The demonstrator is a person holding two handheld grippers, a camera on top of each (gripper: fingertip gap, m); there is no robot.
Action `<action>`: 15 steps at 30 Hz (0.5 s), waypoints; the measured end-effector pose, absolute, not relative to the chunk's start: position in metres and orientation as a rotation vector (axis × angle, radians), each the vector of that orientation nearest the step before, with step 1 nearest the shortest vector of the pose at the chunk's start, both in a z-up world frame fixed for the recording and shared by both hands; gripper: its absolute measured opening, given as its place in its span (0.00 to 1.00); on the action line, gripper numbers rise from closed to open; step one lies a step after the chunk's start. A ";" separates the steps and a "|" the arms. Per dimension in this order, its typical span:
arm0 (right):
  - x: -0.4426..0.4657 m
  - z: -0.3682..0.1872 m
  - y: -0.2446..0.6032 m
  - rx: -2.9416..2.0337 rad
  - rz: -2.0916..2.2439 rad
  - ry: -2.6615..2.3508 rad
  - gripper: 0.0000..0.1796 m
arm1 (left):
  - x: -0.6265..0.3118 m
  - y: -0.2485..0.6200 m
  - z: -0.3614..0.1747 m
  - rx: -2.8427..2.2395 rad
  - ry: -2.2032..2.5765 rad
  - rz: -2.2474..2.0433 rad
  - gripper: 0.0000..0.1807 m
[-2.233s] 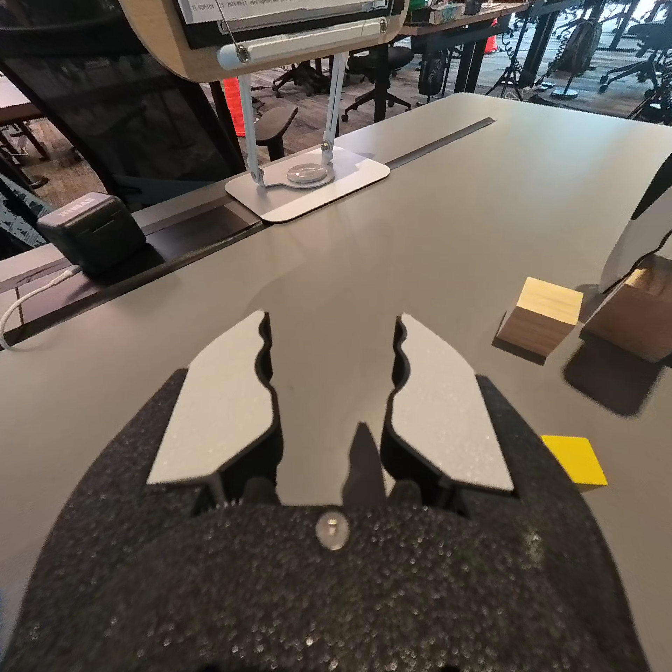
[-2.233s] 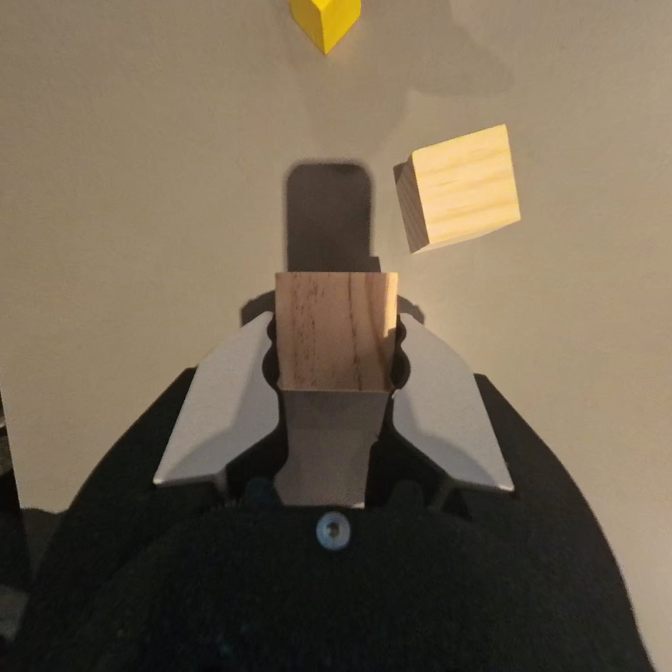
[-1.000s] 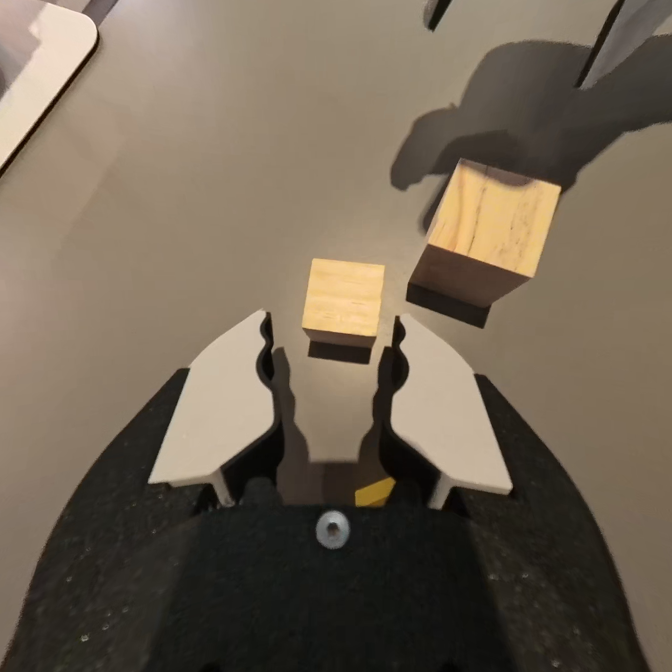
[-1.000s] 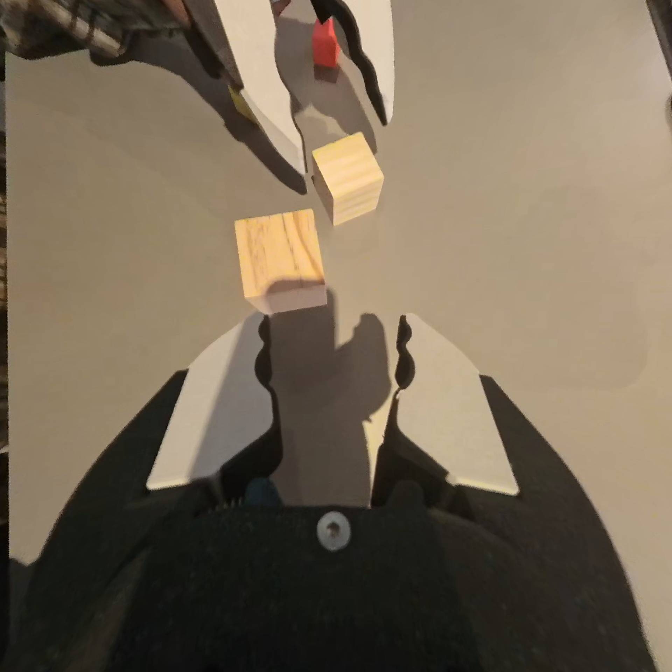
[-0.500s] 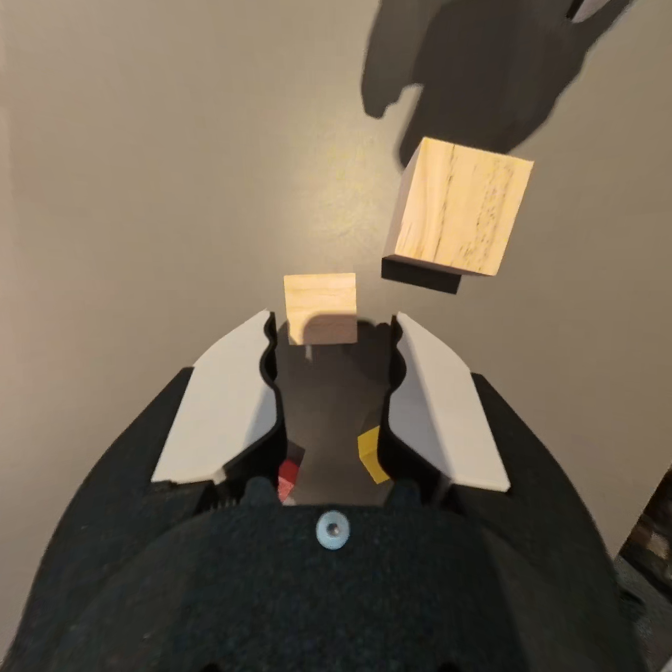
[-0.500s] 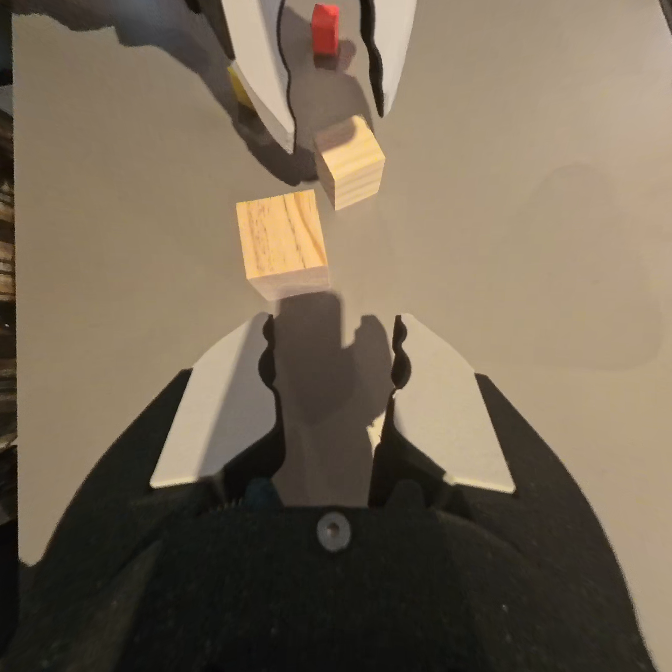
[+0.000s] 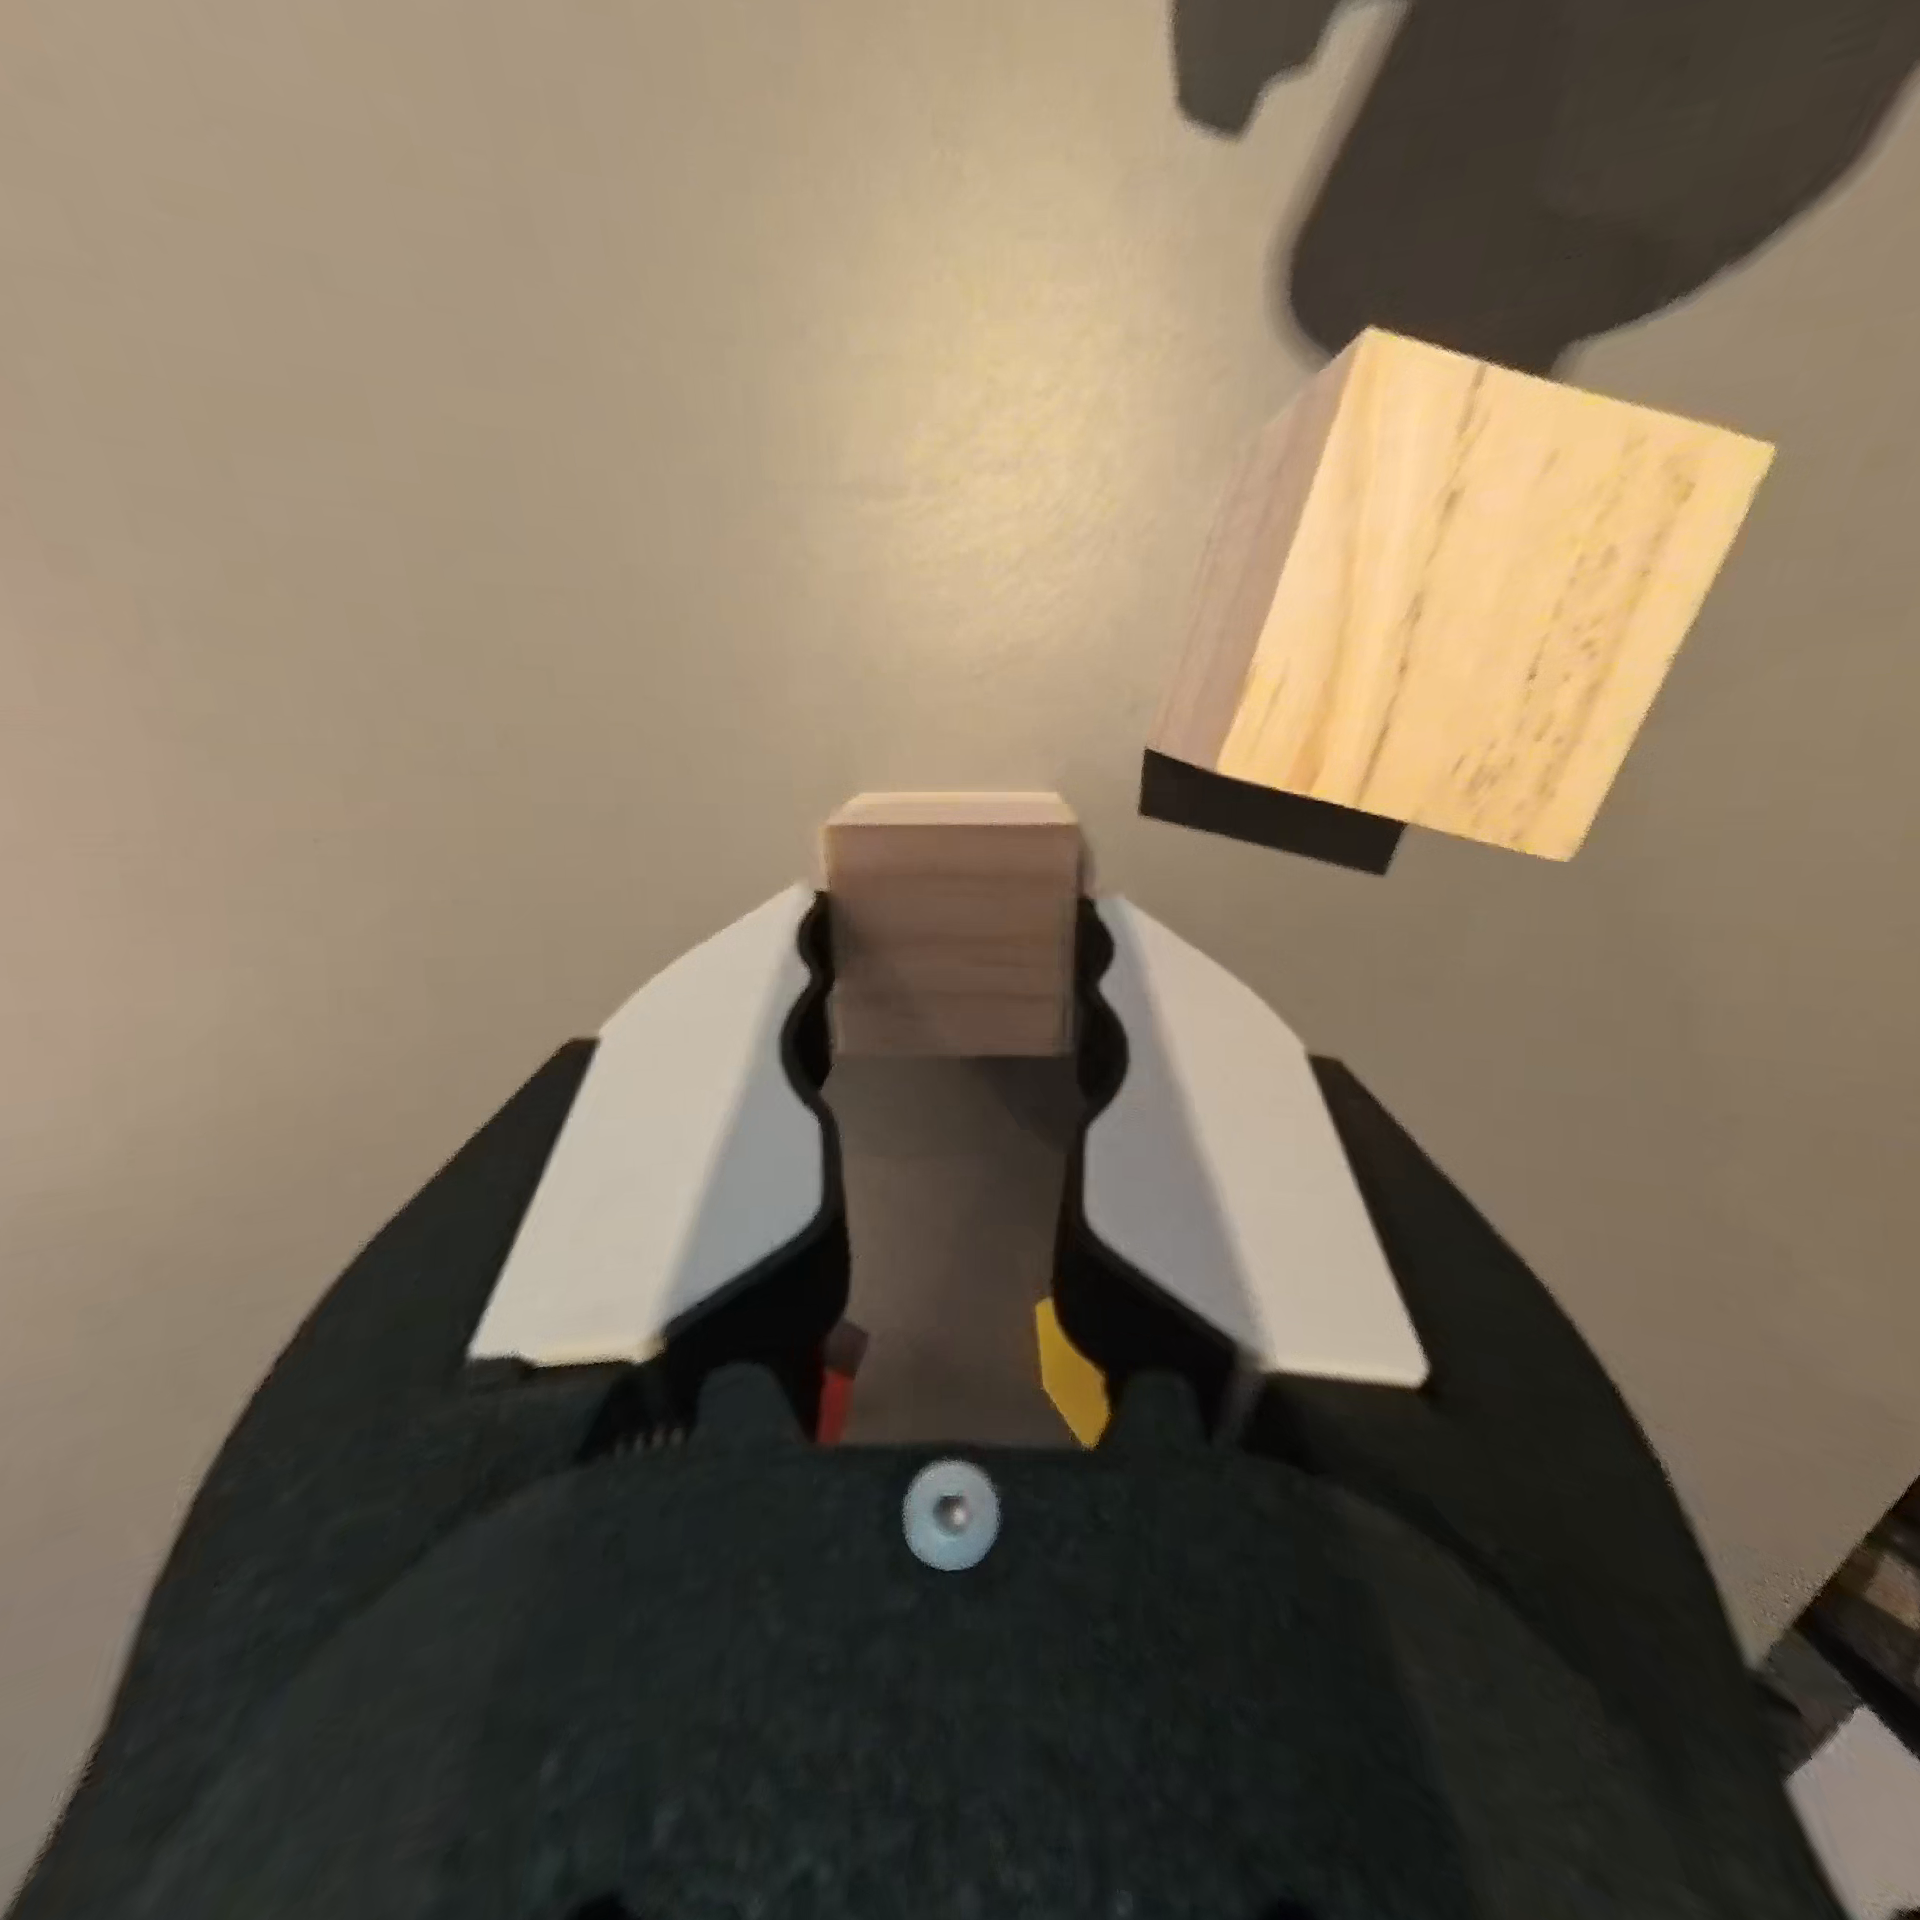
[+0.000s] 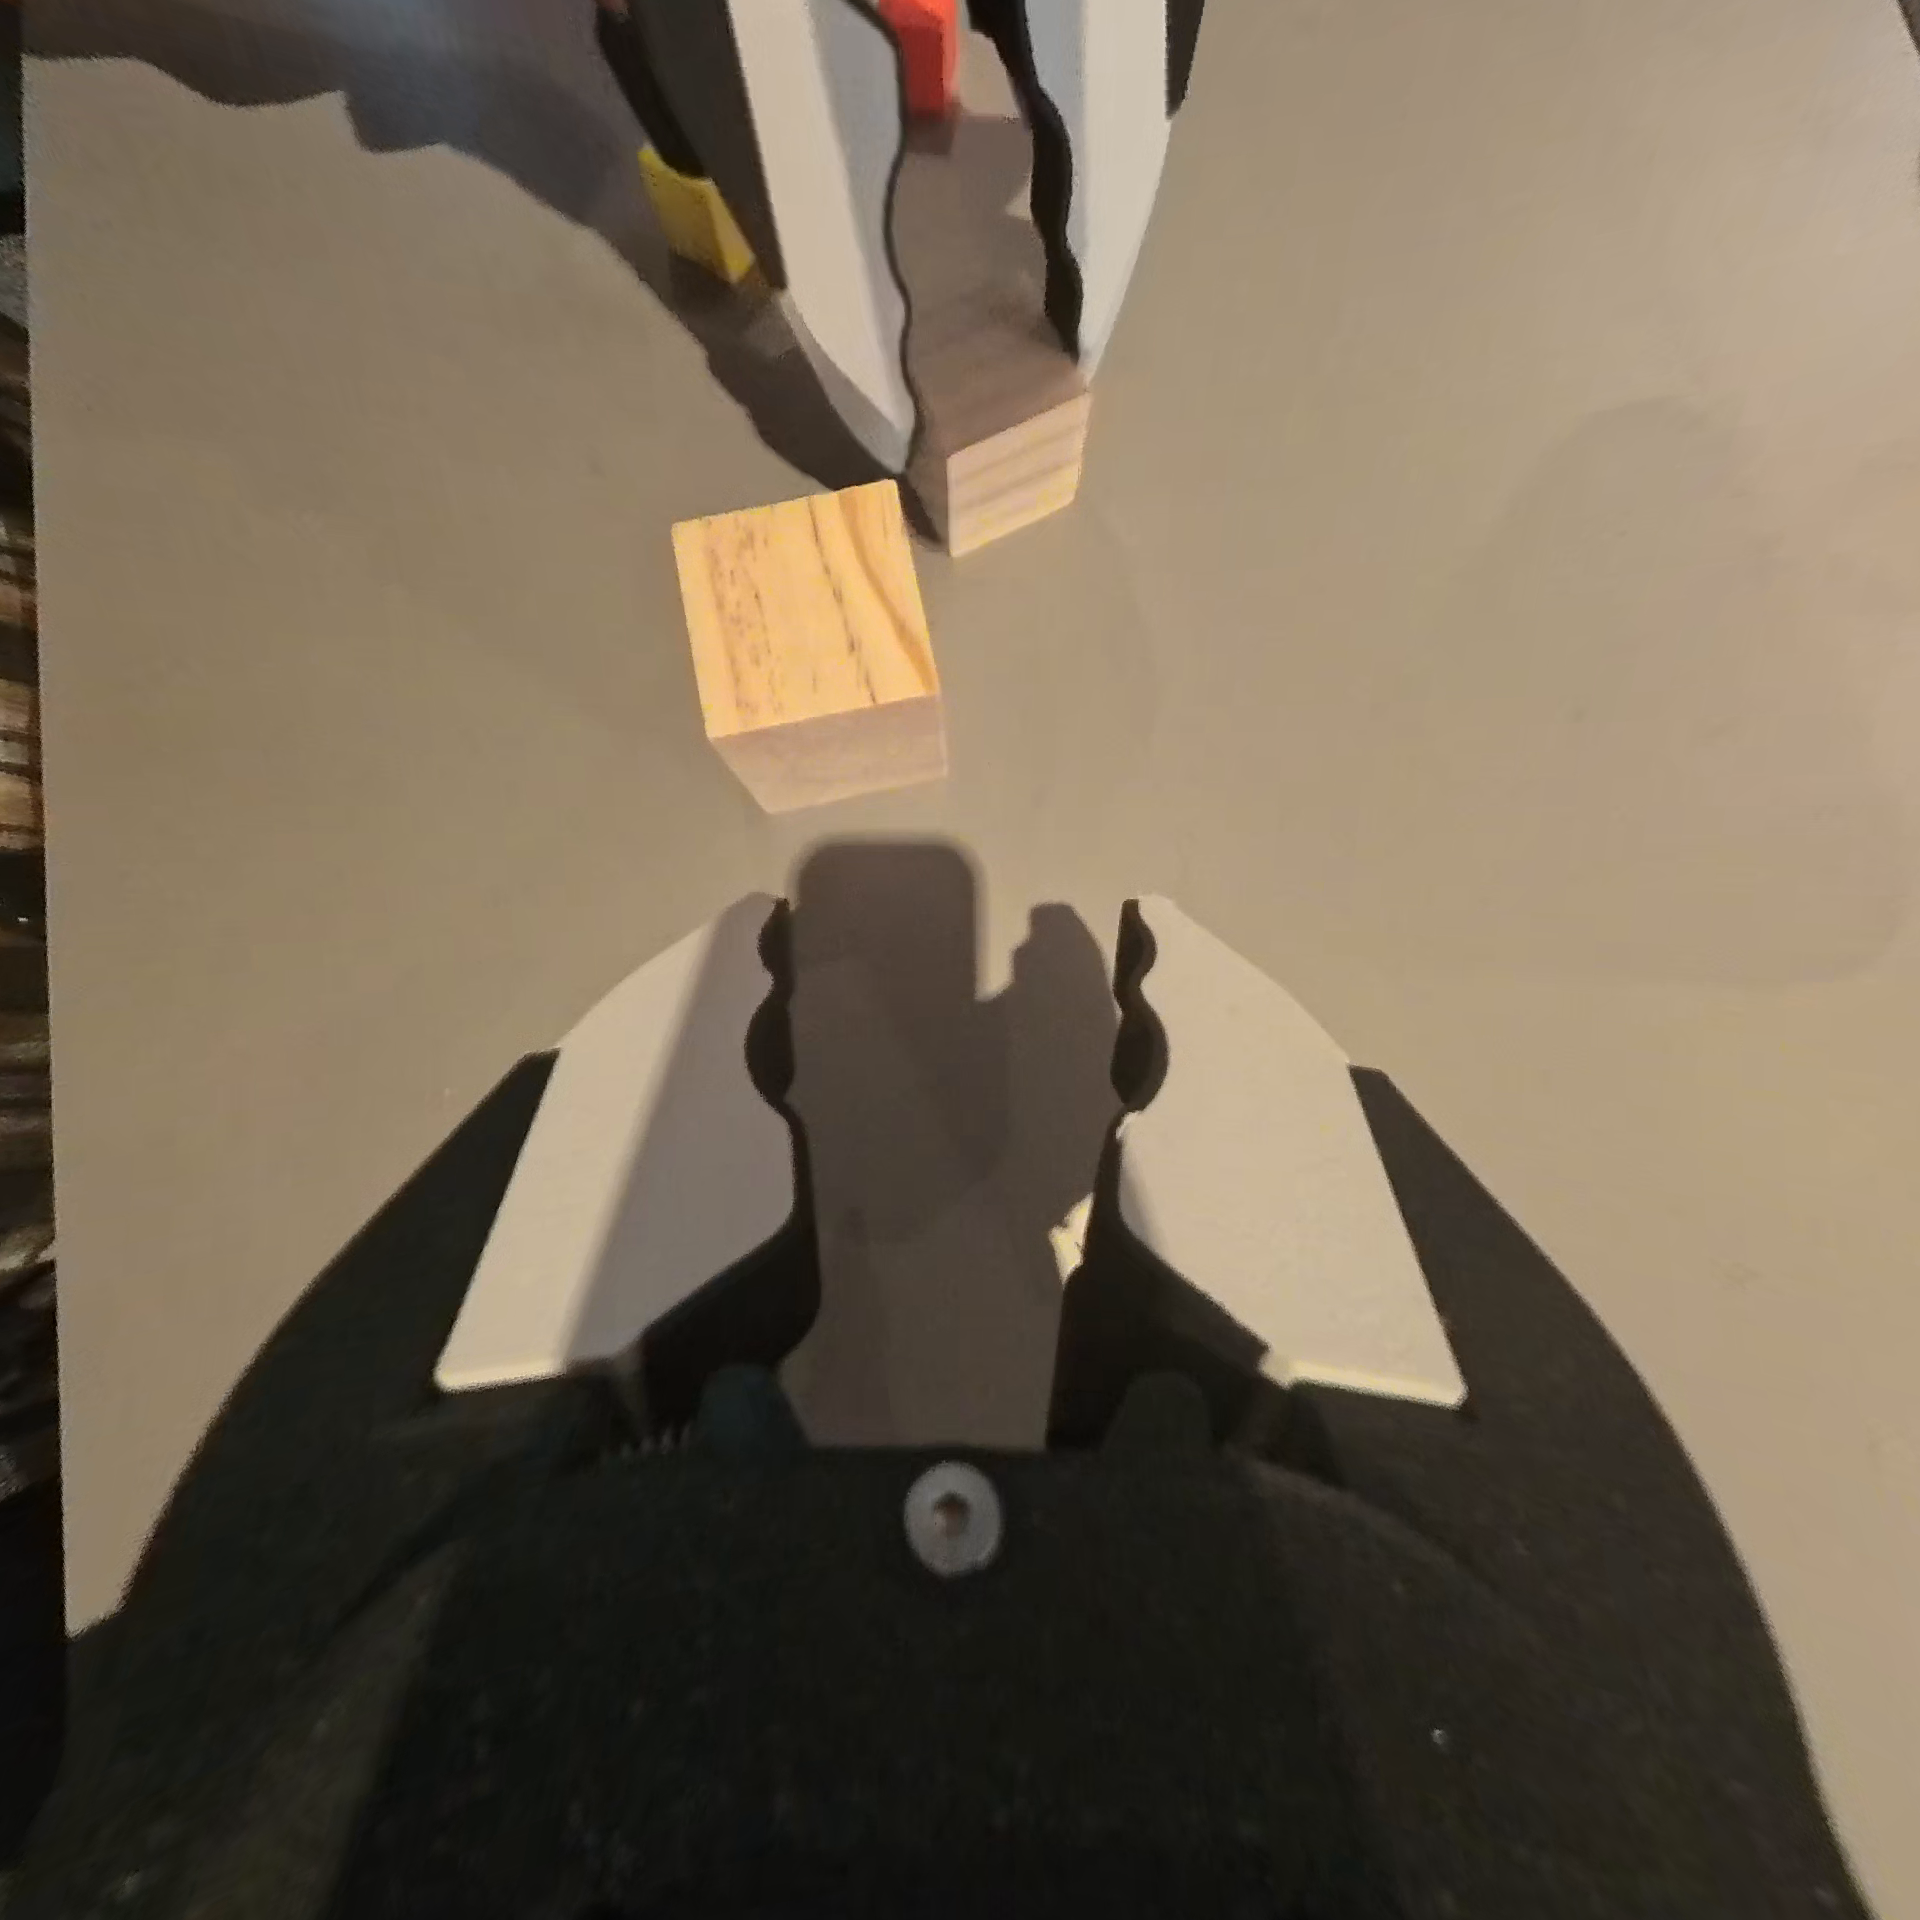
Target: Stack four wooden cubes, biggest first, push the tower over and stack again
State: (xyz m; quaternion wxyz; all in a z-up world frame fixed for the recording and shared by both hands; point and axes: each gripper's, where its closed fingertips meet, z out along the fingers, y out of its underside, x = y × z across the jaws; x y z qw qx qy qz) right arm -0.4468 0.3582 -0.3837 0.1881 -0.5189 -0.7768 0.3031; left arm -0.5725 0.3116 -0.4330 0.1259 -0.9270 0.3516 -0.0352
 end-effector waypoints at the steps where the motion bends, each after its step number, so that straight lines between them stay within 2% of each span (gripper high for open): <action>1: -0.447 -0.384 0.358 -1.459 0.852 -2.184 0.32 | -0.572 0.312 -0.433 -2.696 1.013 -0.114 0.25; 7: -0.445 -0.380 0.360 -1.461 0.853 -2.164 0.30 | -0.579 0.315 -0.421 -2.674 0.951 -0.134 0.24; 15: -0.439 -0.374 0.367 -1.473 0.856 -2.131 0.29 | -0.547 0.317 -0.337 -2.476 0.992 -0.217 0.24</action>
